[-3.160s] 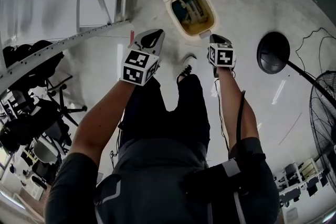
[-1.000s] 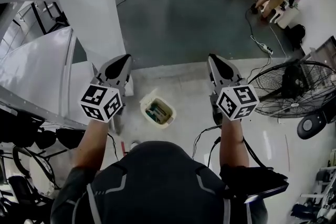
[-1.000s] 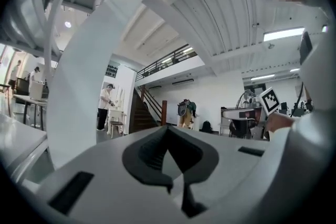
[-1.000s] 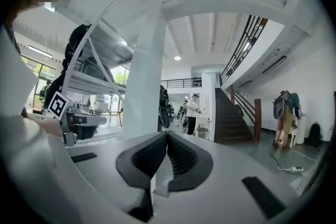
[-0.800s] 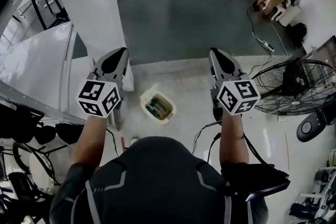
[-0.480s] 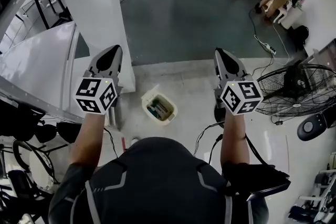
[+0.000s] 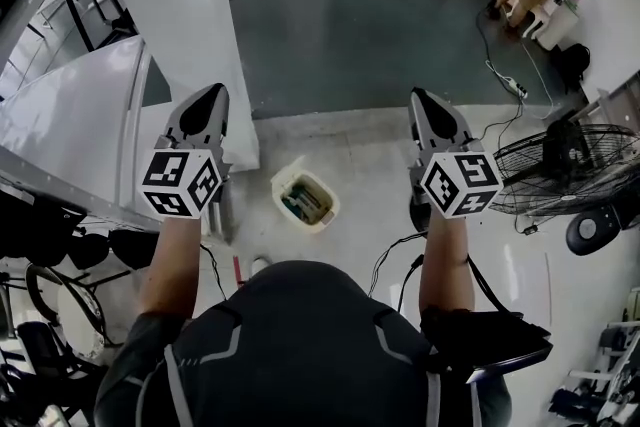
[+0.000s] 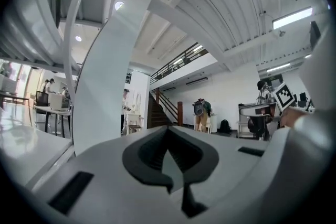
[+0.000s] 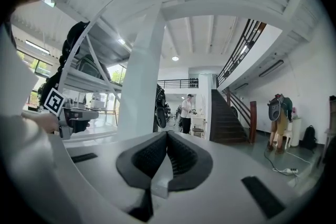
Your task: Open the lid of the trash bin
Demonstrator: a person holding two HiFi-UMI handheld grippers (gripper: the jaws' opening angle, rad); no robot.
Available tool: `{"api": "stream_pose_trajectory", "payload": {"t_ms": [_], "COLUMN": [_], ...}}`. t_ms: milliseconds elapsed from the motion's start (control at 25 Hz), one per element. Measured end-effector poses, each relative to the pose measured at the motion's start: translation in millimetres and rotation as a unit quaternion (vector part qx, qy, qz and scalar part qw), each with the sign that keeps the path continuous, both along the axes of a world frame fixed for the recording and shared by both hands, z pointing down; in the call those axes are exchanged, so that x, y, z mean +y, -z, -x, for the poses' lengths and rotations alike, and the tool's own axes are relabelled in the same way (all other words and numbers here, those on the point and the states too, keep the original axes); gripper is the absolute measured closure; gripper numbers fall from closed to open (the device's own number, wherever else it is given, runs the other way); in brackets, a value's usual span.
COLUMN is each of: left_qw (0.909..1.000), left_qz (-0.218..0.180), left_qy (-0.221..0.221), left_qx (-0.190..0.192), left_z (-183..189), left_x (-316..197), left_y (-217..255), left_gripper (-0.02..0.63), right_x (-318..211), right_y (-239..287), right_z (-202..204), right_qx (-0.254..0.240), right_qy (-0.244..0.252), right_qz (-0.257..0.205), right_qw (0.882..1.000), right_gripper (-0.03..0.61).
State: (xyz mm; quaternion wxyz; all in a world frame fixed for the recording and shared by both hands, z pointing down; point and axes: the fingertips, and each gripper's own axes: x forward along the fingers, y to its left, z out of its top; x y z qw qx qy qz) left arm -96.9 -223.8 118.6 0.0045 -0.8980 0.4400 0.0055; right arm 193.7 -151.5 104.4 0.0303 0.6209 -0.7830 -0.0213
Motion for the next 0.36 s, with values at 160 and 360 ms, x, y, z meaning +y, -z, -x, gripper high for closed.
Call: {"api": "stream_pose_trajectory", "payload": {"t_ms": [160,360], "left_qw": [1.0,0.9994], "left_qz": [-0.005,-0.02], "left_qy": [-0.002,0.011], "left_qx": [0.008,0.028], "left_z": [2.0,6.4], "left_x": [3.3,6.0], "left_y": [2.4,11.0], "left_gripper": [0.606,0.606], "right_x": [1.3,3.0], "right_y": [3.3,6.8], "right_z": [3.4,2.0], "right_qx": [-0.004,-0.009], "right_qy": [0.001,-0.011], "right_qz": [-0.003,-0.007], "right_qw": [1.0,1.0], "right_gripper": [0.552,0.552]}}
